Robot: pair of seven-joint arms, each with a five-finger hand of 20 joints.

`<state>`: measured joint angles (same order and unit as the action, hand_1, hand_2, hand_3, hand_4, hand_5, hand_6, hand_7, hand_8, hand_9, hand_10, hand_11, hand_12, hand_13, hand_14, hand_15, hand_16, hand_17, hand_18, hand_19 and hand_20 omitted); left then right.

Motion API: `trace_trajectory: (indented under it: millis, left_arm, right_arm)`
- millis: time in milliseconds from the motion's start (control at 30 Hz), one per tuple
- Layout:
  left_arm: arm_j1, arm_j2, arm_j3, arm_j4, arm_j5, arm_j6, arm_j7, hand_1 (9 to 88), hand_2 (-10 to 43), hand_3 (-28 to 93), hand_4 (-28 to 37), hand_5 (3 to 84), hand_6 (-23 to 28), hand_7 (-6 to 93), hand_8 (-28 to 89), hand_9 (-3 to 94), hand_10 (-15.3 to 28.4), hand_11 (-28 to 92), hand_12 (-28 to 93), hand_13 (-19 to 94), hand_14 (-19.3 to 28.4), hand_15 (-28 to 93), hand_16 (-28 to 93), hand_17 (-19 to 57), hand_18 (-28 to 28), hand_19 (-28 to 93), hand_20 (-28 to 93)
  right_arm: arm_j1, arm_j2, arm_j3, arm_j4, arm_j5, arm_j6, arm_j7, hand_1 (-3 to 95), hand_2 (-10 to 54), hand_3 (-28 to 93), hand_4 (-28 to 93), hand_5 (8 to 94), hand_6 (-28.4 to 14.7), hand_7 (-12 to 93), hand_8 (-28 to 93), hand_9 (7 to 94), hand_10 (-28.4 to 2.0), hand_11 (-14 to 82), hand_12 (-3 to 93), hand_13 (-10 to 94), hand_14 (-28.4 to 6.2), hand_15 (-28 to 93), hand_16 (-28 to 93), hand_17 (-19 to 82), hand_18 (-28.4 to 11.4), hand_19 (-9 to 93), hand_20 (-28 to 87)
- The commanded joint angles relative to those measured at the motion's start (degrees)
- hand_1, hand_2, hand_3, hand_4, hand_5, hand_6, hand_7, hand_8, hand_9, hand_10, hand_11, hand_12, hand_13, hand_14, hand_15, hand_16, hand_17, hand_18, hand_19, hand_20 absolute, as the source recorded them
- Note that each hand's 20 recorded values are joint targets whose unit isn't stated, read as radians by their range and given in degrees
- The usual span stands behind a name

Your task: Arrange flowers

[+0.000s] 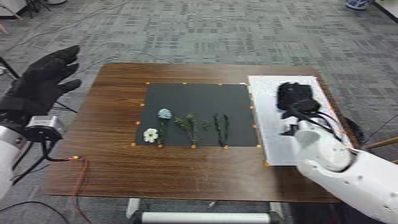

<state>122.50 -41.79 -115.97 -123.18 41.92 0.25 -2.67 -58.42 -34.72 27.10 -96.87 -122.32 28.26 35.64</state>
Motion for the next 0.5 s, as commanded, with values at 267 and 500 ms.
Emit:
trace_trajectory:
  millis: [267,500]
  left_arm:
    - [5.7,-5.85,0.37,-0.35,-0.2,2.75,1.17,22.5,-4.8,69,-28.3,18.6,1.6,17.1,-9,10.3,7.1,8,19,0,8.9,24,-1,-18.4,18.0,34,9]
    - [9.7,-7.06,-3.28,-0.68,-0.61,4.1,1.75,22.7,-5.1,69,-28.3,18.7,1.5,17.4,-9,10.3,7.1,9,19,0,8.8,24,0,-18.4,17.9,34,9]
  right_arm:
    - [17.0,-20.2,-15.9,2.1,-2.5,1.9,-2.8,51.7,-9.5,91,-27,68.9,4.6,54,7,79.1,-4.1,21.6,59.9,71,0.3,60,55,26,-19.0,75,53]
    - [20.9,-23.5,-23.4,3.3,-3.7,3.4,0.4,51.9,-9.5,91,-28,68.8,4.7,54,6,79.2,-4.0,21.3,59.8,70,0.2,60,55,26,-19.0,75,53]
